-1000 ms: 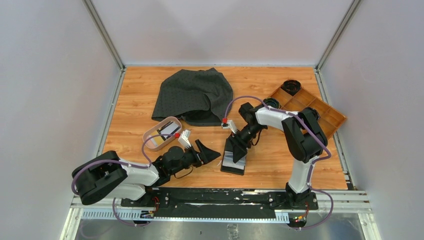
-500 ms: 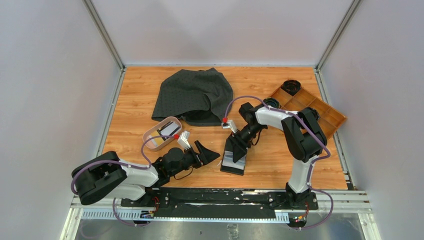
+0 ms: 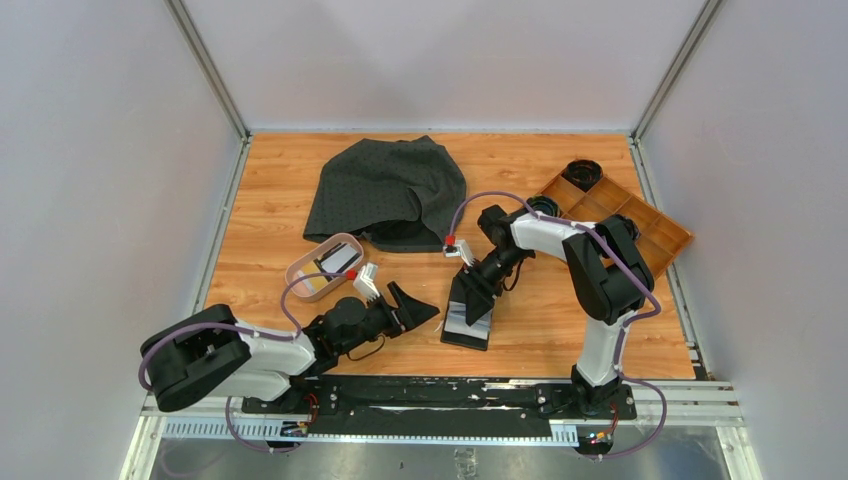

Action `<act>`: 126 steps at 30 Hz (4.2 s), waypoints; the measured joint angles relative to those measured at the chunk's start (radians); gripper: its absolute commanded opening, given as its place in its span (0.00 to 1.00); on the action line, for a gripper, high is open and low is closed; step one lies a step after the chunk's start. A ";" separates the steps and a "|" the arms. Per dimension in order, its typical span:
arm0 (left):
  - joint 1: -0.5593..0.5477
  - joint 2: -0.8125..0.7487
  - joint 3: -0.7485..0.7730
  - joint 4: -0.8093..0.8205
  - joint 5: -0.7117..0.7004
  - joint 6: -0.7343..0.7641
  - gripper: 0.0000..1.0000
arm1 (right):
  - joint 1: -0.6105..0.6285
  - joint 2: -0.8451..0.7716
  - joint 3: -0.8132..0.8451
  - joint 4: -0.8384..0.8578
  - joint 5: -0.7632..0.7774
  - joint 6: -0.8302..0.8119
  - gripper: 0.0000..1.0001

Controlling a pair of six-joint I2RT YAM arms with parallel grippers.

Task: Put the credit cards into the card holder
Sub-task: Open the card holder at the center of the board.

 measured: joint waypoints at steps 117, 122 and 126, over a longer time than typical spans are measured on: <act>-0.044 -0.888 0.044 -0.834 -0.296 0.440 0.96 | 0.156 -0.518 -0.282 0.238 0.310 -0.371 0.65; -0.044 -0.827 -0.009 -0.781 -0.266 0.369 0.79 | 0.170 -0.483 -0.283 0.269 0.357 -0.330 0.65; -0.044 -0.713 -0.018 -0.703 -0.237 0.332 0.65 | 0.195 -0.444 -0.283 0.278 0.386 -0.303 0.66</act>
